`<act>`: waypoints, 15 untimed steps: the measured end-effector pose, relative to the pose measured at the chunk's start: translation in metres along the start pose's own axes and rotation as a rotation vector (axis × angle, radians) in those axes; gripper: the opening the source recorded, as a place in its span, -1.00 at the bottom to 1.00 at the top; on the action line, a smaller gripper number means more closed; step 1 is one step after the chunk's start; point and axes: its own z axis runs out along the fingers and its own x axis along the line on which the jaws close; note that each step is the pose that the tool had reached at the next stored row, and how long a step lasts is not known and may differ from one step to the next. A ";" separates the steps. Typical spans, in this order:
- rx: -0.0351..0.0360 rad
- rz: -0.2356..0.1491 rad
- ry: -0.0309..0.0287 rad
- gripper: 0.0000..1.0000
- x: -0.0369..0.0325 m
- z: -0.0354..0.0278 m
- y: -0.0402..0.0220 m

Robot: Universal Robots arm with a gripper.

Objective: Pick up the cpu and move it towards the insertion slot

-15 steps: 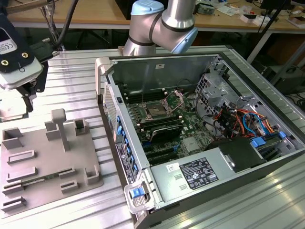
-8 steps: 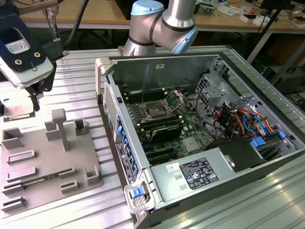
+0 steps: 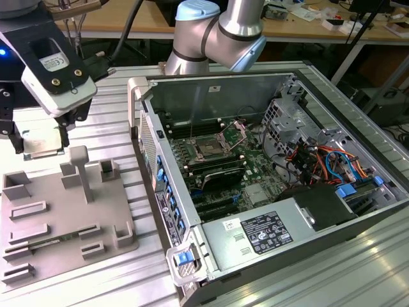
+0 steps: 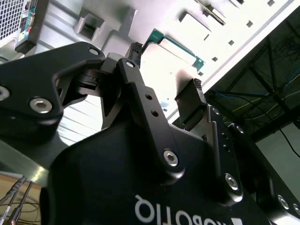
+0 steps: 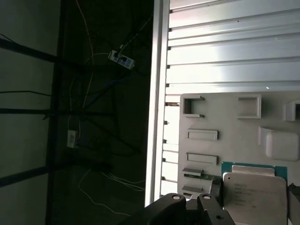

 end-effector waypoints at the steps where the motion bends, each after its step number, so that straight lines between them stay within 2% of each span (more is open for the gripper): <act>1: 0.0000 0.000 0.0011 0.10 -0.0029 -0.0001 -0.0003; 3: 0.0000 0.000 0.0017 0.10 -0.0057 -0.0003 -0.0005; 9: -0.0001 0.000 0.0018 0.10 -0.0061 -0.0011 -0.0004; 13: -0.0001 0.000 0.0018 0.10 -0.0061 -0.0058 -0.0004; 15: -0.0002 0.000 0.0025 0.10 -0.0061 -0.0109 -0.0003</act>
